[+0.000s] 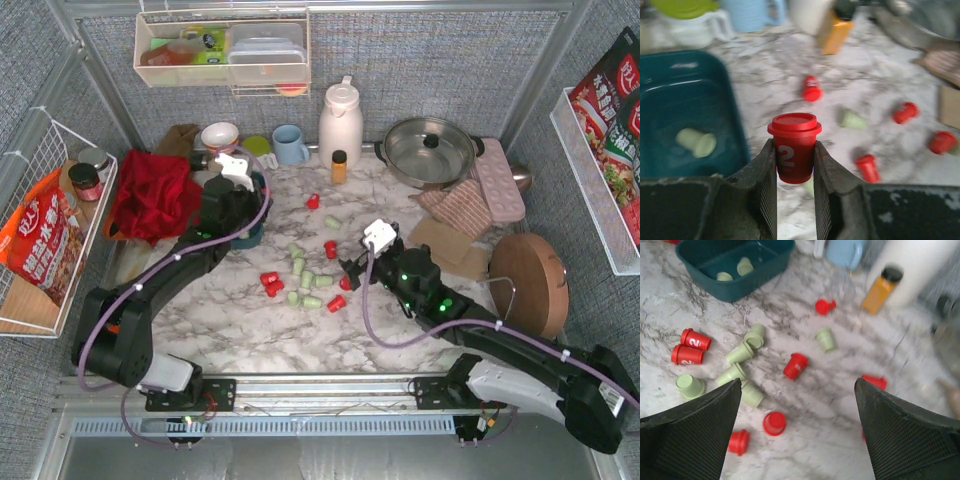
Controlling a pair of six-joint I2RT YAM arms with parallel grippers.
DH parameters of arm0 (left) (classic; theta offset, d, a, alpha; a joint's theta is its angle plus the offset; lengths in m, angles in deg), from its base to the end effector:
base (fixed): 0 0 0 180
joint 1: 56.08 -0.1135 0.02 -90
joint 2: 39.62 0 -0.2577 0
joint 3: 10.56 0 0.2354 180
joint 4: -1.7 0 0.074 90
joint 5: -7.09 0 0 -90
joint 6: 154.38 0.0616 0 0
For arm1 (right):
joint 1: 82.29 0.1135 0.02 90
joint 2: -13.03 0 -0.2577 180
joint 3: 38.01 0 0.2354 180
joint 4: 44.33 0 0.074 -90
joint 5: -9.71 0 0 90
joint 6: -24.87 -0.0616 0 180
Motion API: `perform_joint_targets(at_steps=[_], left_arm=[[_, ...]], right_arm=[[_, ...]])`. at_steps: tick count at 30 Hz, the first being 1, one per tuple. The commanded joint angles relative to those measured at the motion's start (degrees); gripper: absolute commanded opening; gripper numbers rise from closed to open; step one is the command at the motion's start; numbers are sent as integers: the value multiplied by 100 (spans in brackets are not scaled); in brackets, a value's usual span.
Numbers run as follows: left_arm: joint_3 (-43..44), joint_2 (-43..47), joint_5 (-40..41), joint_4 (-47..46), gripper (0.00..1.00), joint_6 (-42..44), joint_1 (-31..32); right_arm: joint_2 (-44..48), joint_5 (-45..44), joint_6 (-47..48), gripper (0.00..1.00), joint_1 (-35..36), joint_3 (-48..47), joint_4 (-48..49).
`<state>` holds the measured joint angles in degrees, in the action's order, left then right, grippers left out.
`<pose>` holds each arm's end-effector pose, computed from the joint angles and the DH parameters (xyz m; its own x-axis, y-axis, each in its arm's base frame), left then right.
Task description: Mix the coffee capsules in the storage basket
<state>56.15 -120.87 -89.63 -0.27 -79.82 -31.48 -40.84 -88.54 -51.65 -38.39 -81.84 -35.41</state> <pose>0.3067 -0.1483 0.2797 -0.3284 -0.1404 -0.9340 0.4459 0.8487 -0.2844 0.1753 0.1564 0.2780 0.1222 -0.2026 -0.9716 -0.5701 0.7870 -0.2358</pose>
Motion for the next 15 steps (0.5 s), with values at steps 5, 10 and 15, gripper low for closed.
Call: perform_joint_targets(at_steps=[5,10,15], left_arm=[[394,-915,1165,305,0,172,-487],[687,-1425,1525,706,11,144,-679],[931,-1755,1374,937,38,-13,-843]], right_arm=[[-1172,-1081,-3608,84,22,-617,-1769],[-1810,-1223,-4123,73,22,-732,-1799],[-2416,-1394,-4264,73,22,-897,-1796]])
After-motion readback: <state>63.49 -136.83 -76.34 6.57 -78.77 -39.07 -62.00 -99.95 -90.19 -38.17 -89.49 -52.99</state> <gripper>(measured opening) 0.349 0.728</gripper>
